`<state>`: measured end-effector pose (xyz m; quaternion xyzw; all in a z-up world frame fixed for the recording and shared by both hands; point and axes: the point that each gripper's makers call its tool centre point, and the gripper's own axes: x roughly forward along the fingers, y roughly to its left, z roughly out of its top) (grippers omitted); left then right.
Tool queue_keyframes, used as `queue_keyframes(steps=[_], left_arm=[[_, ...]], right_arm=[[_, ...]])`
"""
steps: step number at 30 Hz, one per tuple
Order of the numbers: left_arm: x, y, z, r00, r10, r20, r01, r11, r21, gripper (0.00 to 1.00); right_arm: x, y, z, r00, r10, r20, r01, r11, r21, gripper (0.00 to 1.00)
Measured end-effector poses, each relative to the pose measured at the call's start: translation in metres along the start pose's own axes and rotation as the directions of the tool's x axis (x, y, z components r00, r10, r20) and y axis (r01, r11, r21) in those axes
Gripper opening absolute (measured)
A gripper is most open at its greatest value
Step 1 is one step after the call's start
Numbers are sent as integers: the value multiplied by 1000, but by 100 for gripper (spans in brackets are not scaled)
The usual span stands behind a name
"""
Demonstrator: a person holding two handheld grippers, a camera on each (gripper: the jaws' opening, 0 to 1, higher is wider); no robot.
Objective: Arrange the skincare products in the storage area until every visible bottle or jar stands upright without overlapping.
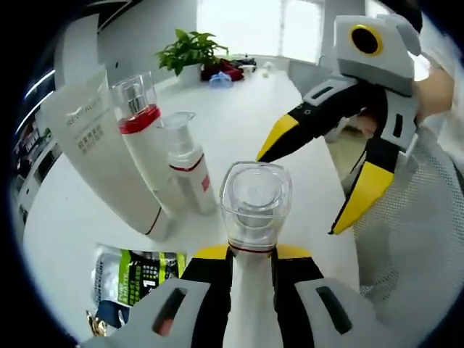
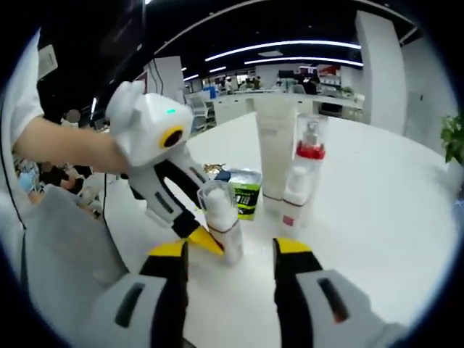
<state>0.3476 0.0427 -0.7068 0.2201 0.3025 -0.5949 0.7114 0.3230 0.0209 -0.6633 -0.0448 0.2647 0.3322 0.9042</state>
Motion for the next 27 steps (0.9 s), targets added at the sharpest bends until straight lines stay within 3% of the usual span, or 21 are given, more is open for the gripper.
queue_keyframes(steps=[14,27], left_arm=[[14,42,16,1000,20,21,-20,1000,-21,17],[20,54,23,999,18,32,-18,1000,-19,17]], right_arm=[[-7,-11,-8,999,-27,-20,27,999,24,51],[-9,-13,-12,999,-29,-31,30,999,31,53]])
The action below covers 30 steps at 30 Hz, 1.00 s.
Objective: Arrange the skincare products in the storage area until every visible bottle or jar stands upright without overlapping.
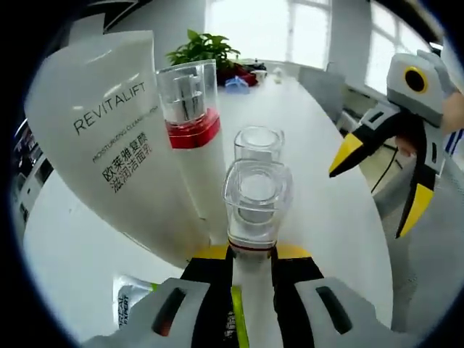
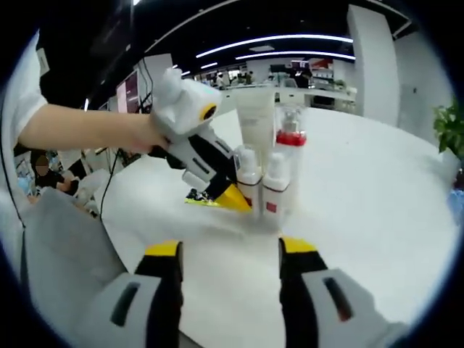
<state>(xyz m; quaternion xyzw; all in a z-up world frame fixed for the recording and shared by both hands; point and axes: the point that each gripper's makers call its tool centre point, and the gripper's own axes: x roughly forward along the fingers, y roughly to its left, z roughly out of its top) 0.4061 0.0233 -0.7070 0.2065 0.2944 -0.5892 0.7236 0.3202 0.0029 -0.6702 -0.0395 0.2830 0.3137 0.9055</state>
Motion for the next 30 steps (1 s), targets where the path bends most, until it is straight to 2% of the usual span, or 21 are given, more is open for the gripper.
queue_keyframes(steps=[18,30], left_arm=[[3,2,1,1000,-2,1,2,1000,-5,18],[-1,-1,-7,1000,6,-26,-7,1000,-28,27]], right_arm=[[-1,1,-2,1000,5,-7,-5,1000,6,55],[-2,2,-3,1000,7,-15,-6,1000,7,56]])
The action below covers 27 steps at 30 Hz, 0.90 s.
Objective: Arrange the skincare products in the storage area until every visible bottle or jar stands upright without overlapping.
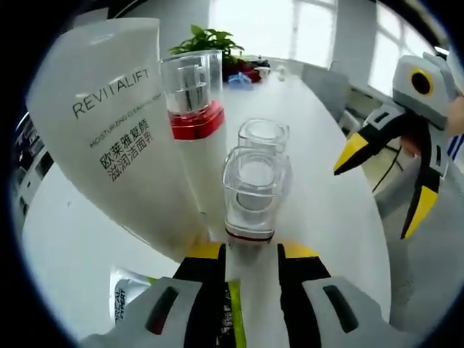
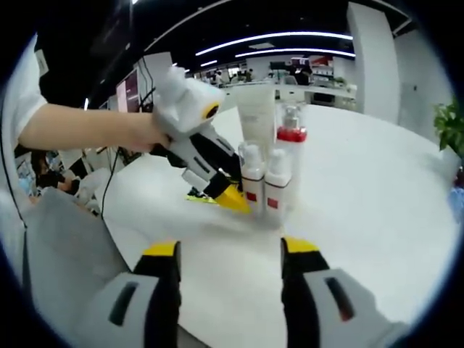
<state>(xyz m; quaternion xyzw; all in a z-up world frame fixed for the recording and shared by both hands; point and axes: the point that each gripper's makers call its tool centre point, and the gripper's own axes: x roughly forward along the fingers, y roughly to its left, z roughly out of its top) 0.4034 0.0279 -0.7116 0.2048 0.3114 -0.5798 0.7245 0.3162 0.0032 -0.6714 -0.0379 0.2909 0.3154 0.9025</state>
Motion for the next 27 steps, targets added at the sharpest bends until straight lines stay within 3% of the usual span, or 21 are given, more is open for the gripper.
queue_keyframes(steps=[13,23,27], left_arm=[[-25,-6,-20,998,46,-34,-48,997,-68,37],[-56,-12,-46,992,119,-45,-125,977,-174,49],[-71,-16,-58,988,150,-45,-156,959,-235,53]], right_arm=[[-4,7,4,1000,5,1,-5,1000,-15,59],[-9,5,7,1000,-6,5,6,1000,-9,68],[-14,1,10,1000,-18,15,18,1000,0,71]])
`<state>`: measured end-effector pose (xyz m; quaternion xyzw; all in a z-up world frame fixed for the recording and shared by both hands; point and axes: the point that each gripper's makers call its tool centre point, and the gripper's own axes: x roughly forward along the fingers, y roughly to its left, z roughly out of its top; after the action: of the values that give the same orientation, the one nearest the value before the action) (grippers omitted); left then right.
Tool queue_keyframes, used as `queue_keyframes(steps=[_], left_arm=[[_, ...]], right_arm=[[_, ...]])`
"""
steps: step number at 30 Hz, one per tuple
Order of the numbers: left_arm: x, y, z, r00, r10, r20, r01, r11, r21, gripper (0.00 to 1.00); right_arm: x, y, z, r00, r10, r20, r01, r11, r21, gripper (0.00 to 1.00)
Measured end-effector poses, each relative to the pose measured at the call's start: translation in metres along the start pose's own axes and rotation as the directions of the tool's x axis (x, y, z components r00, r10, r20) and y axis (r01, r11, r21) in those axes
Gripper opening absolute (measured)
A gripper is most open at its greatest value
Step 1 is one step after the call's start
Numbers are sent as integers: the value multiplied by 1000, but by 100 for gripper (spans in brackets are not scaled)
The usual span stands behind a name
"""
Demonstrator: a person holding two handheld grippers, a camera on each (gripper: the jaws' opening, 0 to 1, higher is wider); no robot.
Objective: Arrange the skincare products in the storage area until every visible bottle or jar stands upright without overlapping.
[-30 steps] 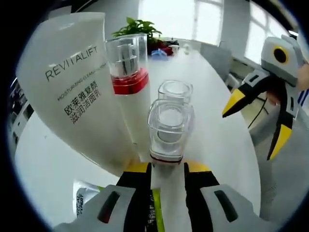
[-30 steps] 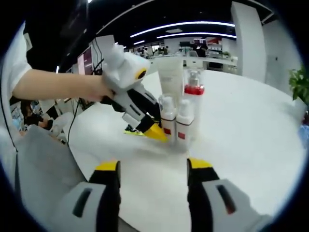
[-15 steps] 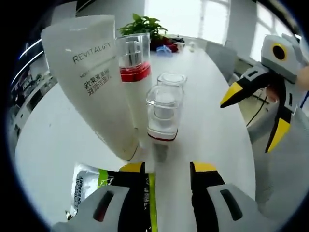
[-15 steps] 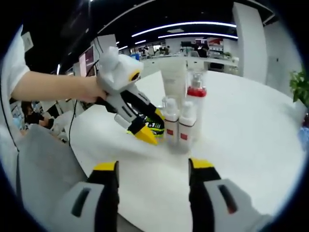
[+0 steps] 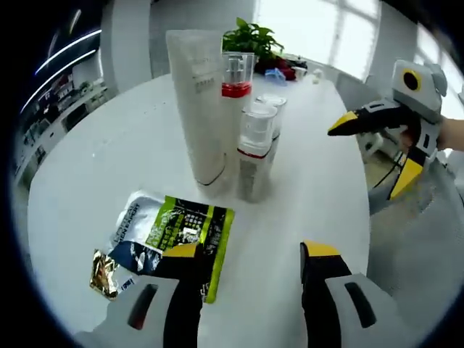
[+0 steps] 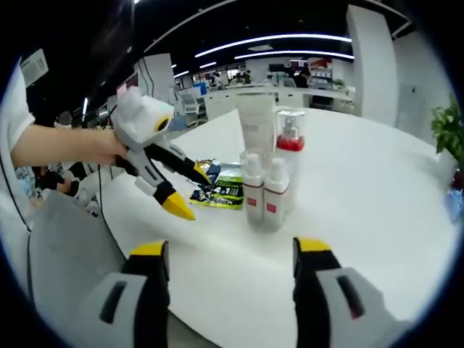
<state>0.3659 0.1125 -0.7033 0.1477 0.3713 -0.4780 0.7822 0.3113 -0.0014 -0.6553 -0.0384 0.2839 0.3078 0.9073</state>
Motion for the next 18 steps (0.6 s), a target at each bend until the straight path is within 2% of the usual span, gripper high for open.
queue_keyframes(steps=[4,7,18], left_arm=[[-16,2,-12,999,43,10,-42,997,-58,58],[-31,4,-20,996,89,22,-86,991,-103,65],[-72,0,-44,982,181,53,-166,963,-214,77]], right_arm=[[-7,-4,0,1000,-15,3,15,1000,3,73],[-12,-6,0,1000,-26,6,26,1000,6,75],[-31,-13,2,998,-52,19,51,999,8,80]])
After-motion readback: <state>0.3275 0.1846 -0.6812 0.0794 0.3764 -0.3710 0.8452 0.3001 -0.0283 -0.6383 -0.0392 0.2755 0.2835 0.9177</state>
